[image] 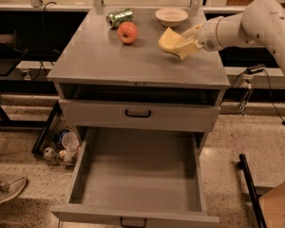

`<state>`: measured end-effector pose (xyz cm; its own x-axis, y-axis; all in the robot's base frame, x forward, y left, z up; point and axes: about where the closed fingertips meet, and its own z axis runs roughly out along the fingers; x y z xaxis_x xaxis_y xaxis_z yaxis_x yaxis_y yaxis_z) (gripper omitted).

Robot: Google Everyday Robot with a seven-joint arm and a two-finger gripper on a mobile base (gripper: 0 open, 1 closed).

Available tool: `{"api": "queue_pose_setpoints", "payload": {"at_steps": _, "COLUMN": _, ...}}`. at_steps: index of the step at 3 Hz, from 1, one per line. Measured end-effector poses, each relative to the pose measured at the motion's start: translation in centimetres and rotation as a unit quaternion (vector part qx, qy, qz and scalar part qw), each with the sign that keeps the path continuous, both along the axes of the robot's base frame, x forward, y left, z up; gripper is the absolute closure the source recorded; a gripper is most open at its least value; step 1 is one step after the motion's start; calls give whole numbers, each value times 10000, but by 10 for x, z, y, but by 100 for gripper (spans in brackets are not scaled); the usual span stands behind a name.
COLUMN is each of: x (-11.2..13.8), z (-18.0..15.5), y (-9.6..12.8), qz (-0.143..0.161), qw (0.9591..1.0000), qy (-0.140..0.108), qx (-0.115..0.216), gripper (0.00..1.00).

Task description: Pick sponge from middle drawer and place on counter

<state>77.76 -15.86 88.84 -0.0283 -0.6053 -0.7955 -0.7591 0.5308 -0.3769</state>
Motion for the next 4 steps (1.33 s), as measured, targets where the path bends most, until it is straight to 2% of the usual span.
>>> {"api": "queue_pose_setpoints", "payload": {"at_steps": 2, "x": 11, "z": -20, "y": 0, "qz": -11, "qw": 9994, "qy": 345, "qx": -76, "gripper": 52}}
{"api": "queue_pose_setpoints", "payload": {"at_steps": 3, "x": 14, "z": -25, "y": 0, "qz": 36, "qw": 9990, "qy": 438, "qx": -77, "gripper": 21}}
{"api": "queue_pose_setpoints", "payload": {"at_steps": 4, "x": 15, "z": -27, "y": 0, "qz": 77, "qw": 9988, "qy": 483, "qx": -54, "gripper": 0}}
